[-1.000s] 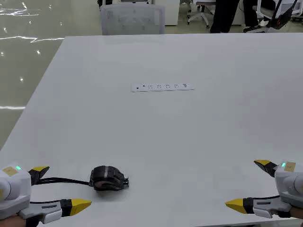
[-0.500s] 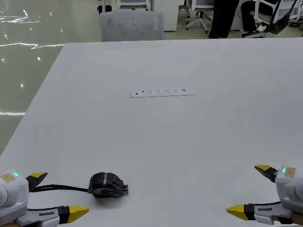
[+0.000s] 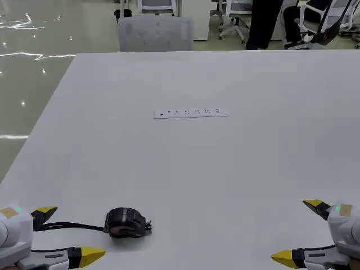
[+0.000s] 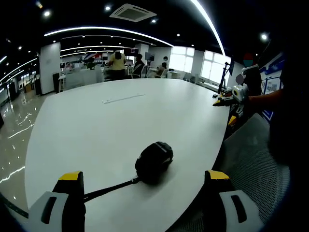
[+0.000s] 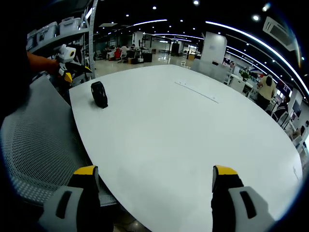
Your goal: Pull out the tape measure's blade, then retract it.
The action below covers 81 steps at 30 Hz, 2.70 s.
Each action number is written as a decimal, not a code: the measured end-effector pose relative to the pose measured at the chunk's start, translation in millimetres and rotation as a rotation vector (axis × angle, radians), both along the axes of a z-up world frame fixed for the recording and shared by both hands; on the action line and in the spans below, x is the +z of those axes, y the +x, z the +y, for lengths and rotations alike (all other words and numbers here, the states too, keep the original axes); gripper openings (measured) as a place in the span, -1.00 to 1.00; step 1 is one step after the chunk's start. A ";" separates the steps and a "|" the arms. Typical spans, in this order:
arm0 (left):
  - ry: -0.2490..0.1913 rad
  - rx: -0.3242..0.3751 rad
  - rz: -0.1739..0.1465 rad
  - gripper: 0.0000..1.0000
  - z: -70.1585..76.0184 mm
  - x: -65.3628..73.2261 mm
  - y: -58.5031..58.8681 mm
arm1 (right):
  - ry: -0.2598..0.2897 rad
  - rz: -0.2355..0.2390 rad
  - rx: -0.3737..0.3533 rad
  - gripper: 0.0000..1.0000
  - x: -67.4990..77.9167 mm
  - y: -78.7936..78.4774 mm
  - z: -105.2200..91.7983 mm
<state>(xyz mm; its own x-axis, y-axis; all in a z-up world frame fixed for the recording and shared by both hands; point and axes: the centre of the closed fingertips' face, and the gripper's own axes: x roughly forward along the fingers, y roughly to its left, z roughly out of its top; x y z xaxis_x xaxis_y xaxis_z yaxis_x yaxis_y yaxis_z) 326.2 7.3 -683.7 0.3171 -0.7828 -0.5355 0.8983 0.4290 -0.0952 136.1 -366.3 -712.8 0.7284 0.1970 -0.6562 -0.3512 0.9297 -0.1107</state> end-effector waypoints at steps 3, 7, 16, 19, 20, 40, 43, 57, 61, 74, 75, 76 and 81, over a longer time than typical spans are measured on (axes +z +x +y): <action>-0.015 0.009 0.012 1.00 -1.9 2.1 2.1 | 0.011 -0.026 -0.004 0.94 6.1 3.8 -0.2; 0.016 -0.017 0.007 1.00 -2.5 -1.4 4.8 | 0.017 -0.041 -0.008 0.91 11.1 8.4 -0.8; 0.063 -0.073 0.006 1.00 -2.8 0.3 10.8 | 0.003 -0.035 0.005 0.90 13.9 15.3 0.5; 0.076 -0.096 0.006 0.99 -5.4 2.2 11.1 | 0.008 -0.029 0.017 0.89 13.0 16.6 2.9; 0.078 -0.105 0.004 0.99 -6.9 3.7 10.9 | 0.014 -0.027 0.019 0.91 12.8 16.9 4.1; 0.220 -0.354 -0.023 0.96 -33.2 12.2 17.1 | 0.074 -0.002 0.039 0.92 10.1 26.9 22.0; 0.253 -0.392 -0.037 0.96 -37.2 11.4 18.4 | 0.071 -0.002 0.049 0.92 7.9 30.5 23.2; 0.404 -0.588 -0.041 0.93 -42.2 3.2 11.4 | 0.032 0.015 0.099 0.94 5.2 41.9 28.4; 0.492 -0.732 -0.206 0.85 -44.7 -6.4 10.7 | 0.002 0.010 0.136 0.98 3.2 47.2 31.1; 0.514 -0.767 -0.065 0.56 -52.2 -36.1 -15.2 | 0.013 -0.010 0.217 0.99 14.4 84.5 59.9; 0.507 -0.762 -0.067 0.55 -55.2 -35.6 -14.6 | 0.013 -0.011 0.224 0.99 15.0 86.7 61.9; 0.500 -0.753 -0.060 0.54 -58.8 -35.6 -13.3 | 0.010 -0.006 0.241 0.99 15.1 89.1 65.3; 0.492 -0.741 -0.062 0.29 -69.8 -39.0 -8.5 | 0.001 0.003 0.309 0.98 14.7 96.1 81.5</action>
<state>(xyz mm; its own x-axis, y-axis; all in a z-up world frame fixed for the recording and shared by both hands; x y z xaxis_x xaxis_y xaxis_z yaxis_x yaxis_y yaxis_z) 317.7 -62.5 -722.7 -0.1401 -0.4842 -0.8637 0.9586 -0.2847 0.0041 232.2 -284.8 -698.1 0.6321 0.4098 -0.6576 -0.6177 0.7789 -0.1084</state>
